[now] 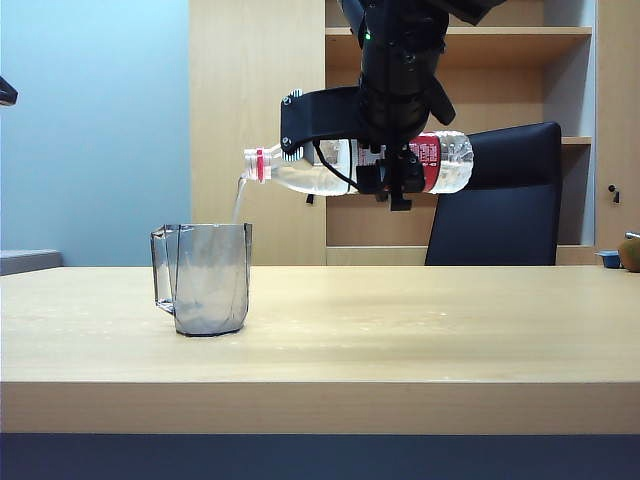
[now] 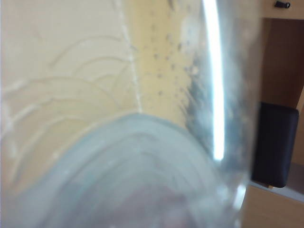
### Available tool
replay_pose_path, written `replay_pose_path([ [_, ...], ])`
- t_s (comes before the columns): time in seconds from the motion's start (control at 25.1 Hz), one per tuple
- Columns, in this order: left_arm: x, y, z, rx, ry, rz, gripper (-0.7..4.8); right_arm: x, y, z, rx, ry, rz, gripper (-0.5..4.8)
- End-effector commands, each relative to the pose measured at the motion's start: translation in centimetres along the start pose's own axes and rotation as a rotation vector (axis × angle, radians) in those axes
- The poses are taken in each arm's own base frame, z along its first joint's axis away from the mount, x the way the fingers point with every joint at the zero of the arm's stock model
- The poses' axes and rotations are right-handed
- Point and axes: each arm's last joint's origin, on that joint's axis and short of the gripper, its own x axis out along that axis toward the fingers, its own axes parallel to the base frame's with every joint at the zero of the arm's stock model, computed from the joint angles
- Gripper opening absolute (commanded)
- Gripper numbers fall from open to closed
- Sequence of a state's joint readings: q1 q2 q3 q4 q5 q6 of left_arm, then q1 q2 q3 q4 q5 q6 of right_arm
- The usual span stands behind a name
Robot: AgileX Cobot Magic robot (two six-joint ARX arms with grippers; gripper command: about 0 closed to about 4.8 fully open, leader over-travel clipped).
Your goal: Pick up the mineral water bottle on the table and pour water into the mug until it's half full.
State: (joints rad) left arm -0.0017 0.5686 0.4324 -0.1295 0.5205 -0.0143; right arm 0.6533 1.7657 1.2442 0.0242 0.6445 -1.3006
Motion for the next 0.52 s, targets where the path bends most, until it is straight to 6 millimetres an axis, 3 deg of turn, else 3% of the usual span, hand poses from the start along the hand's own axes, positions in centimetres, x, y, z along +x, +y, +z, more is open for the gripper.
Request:
replay_pose_path([
  [0.04,-0.05,-0.04,0.32,0.019,-0.021,-0.005,-0.02,-0.40,-0.91,0.08,-0.016,-0.002,-0.045,2.92],
  [0.52,-0.05,-0.01,0.30,0.007,-0.020,0.005,-0.02,-0.46,-1.38,0.13,-0.117,0.019,-0.080,2.92],
])
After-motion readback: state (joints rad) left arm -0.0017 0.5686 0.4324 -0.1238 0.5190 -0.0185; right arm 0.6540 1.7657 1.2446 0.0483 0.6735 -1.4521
